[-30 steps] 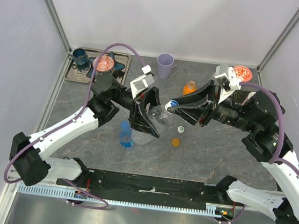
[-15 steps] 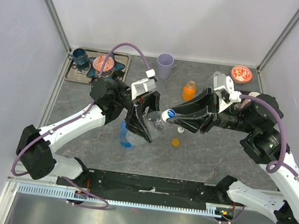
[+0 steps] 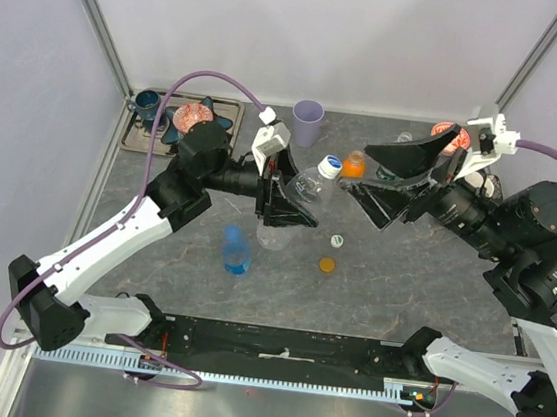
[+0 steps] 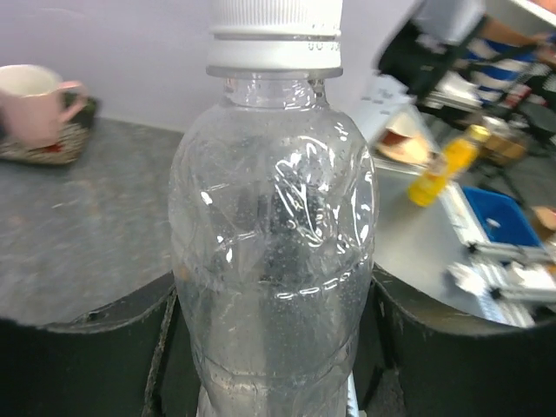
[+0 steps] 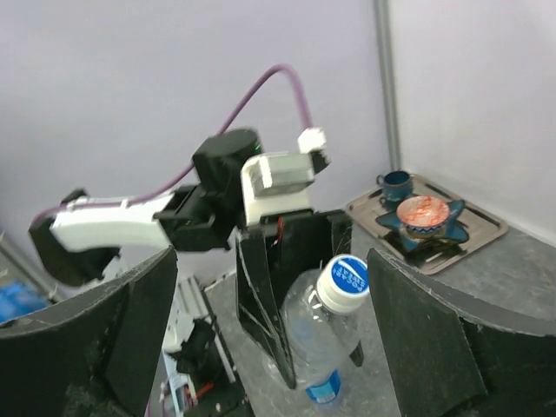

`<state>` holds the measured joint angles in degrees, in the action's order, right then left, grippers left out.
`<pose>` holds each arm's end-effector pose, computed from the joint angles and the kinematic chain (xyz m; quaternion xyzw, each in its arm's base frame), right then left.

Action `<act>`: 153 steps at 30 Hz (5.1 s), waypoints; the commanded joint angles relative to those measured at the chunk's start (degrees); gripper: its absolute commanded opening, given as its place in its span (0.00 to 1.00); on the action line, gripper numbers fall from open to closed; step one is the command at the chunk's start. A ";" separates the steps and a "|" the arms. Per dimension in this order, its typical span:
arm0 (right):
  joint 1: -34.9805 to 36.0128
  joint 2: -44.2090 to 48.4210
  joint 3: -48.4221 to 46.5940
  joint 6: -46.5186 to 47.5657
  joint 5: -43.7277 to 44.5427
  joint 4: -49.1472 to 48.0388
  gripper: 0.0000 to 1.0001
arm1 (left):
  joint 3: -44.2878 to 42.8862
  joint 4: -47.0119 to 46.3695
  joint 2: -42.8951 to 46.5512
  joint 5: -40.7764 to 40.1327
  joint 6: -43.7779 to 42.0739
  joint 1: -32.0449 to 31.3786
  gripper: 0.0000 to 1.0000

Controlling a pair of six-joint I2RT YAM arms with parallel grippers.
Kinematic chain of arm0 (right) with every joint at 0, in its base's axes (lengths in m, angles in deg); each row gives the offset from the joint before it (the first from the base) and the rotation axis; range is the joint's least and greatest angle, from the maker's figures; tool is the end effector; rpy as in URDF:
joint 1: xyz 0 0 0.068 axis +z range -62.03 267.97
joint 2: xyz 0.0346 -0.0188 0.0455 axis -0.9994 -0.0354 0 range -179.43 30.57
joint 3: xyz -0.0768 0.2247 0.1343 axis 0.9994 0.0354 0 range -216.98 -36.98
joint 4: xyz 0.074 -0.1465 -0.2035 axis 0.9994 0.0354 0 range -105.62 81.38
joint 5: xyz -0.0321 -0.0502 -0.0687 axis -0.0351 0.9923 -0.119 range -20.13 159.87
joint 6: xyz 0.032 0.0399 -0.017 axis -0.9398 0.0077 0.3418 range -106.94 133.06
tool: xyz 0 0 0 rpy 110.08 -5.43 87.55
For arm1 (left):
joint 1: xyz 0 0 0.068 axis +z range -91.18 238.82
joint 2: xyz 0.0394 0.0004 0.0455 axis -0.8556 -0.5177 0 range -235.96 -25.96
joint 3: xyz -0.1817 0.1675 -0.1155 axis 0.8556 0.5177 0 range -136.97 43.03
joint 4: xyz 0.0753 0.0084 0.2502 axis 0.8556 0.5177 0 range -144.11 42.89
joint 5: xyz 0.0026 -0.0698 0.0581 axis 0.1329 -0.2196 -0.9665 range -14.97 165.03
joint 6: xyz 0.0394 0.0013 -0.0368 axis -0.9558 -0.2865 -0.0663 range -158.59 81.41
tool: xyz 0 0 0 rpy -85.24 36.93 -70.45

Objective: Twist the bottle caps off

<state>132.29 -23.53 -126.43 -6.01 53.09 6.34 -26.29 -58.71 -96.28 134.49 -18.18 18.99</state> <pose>0.0898 0.1020 0.5431 -0.2457 0.5734 0.4848 0.6131 0.1870 -0.1958 0.4235 0.4566 0.5250 -0.6113 0.3771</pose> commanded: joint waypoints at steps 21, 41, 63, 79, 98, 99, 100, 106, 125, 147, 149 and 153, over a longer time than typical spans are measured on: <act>0.16 -10.93 0.15 -14.94 24.16 3.36 0.75 | 3.58 5.92 5.64 -66.14 -22.42 -14.74 0.45; 0.16 -14.01 1.21 -14.77 24.42 0.55 0.56 | 3.93 5.92 5.11 -66.14 -23.04 -15.54 0.45; 0.16 -8.67 9.63 -10.03 18.90 -3.84 0.00 | 4.45 5.39 6.25 -63.78 -22.51 -15.62 0.44; -0.72 -4.34 7.36 1.84 -13.53 -4.11 0.00 | 2.17 -16.21 1.52 11.19 11.55 -0.07 0.44; -0.72 -2.32 3.77 7.64 -17.96 -1.50 0.10 | 1.03 -18.29 -3.33 20.53 16.89 0.55 0.43; -0.72 -2.14 2.54 8.25 -16.38 0.18 0.28 | -0.45 -14.07 -2.89 18.52 13.56 0.63 0.43; -0.72 -1.80 0.87 8.87 -15.40 2.28 0.52 | -1.25 -9.33 -2.63 17.19 7.17 0.81 0.43; -0.72 -1.09 -4.41 7.65 -5.74 7.48 0.98 | -6.00 11.09 -2.19 3.40 -7.64 0.64 0.43; -0.72 -5.39 3.49 -12.22 27.67 6.08 0.88 | -7.06 20.96 -1.83 -63.32 -27.70 -17.91 0.43; -0.81 -6.98 8.32 -13.27 25.39 2.92 0.41 | -5.56 19.81 -1.39 -64.74 -27.61 -18.88 0.43; -0.72 -6.63 8.59 -13.45 25.04 2.83 0.35 | -5.39 19.72 -1.48 -64.82 -27.70 -18.88 0.43; -0.72 -6.63 9.38 -13.54 23.73 2.92 0.21 | -5.39 19.37 -1.13 -64.82 -27.52 -18.79 0.43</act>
<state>131.35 -30.86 -117.93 -19.13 78.42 11.10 -31.56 -35.78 -99.41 70.40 -43.80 0.56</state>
